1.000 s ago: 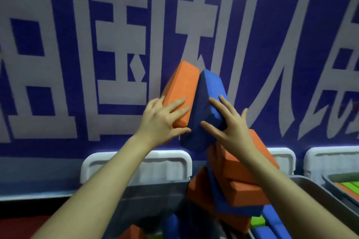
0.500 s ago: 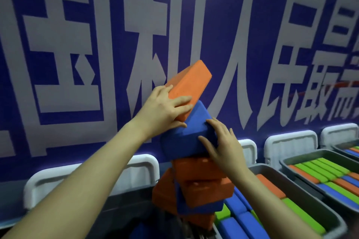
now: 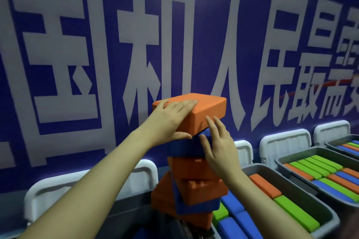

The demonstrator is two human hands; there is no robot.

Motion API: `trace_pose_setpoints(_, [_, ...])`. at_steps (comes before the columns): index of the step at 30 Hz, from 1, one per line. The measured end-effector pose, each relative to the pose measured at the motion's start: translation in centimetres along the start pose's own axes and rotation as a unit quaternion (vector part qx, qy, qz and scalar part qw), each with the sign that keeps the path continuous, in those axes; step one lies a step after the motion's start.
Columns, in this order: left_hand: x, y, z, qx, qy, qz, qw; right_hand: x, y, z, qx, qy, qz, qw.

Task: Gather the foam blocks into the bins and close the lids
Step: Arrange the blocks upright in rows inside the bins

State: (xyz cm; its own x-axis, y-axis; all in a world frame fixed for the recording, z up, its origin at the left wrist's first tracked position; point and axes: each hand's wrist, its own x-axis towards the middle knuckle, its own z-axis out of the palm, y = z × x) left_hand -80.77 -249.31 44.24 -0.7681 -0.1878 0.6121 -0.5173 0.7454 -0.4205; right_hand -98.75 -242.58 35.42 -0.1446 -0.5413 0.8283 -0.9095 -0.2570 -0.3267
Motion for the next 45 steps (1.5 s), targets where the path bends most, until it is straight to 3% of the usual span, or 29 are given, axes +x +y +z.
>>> trace_pose_setpoints(6, [-2.8,-1.5,-1.8,0.021,0.015,-0.09,0.996,2.0,-3.0,0.1,-0.03,0.089,-0.089,0.992])
trace_pose_setpoints(10, [-6.2,-2.7,-2.7,-0.005,0.018,-0.172,0.985,2.1,-6.4,1.2,-0.052,0.101,-0.14,0.984])
trace_pose_setpoints(14, [-11.1,-3.8,-3.2,-0.031,-0.031,-0.238,0.97,1.4,-10.0,3.2,-0.072,0.088,-0.196,0.974])
trace_pose_setpoints(18, [-17.3,-4.4,-2.7,-0.037,-0.096,-0.298,0.949,-1.0,-13.0,7.6,-0.038,-0.011,-0.201,0.979])
trace_pose_setpoints(22, [-24.9,-4.5,-1.5,-0.05,-0.18,-0.357,0.915,-5.4,-15.2,13.1,0.016,-0.181,-0.176,0.967])
trace_pose_setpoints(28, [-36.3,-2.7,1.8,-0.078,-0.285,-0.437,0.849,-13.6,-16.2,21.3,0.044,-0.384,-0.22,0.896])
trace_pose_setpoints(33, [-43.6,0.9,6.2,-0.1,-0.372,-0.47,0.794,-21.2,-15.2,26.5,-0.002,-0.522,-0.21,0.827])
trace_pose_setpoints(36, [-46.0,2.0,8.8,-0.092,-0.432,-0.473,0.763,-24.8,-13.9,28.8,-0.024,-0.571,-0.182,0.8])
trace_pose_setpoints(40, [-47.6,0.9,12.4,-0.065,-0.457,-0.498,0.734,-26.6,-13.0,32.2,-0.034,-0.594,-0.134,0.792])
trace_pose_setpoints(45, [-49.4,0.7,15.7,-0.043,-0.499,-0.484,0.718,-27.4,-12.6,36.3,-0.063,-0.638,-0.055,0.765])
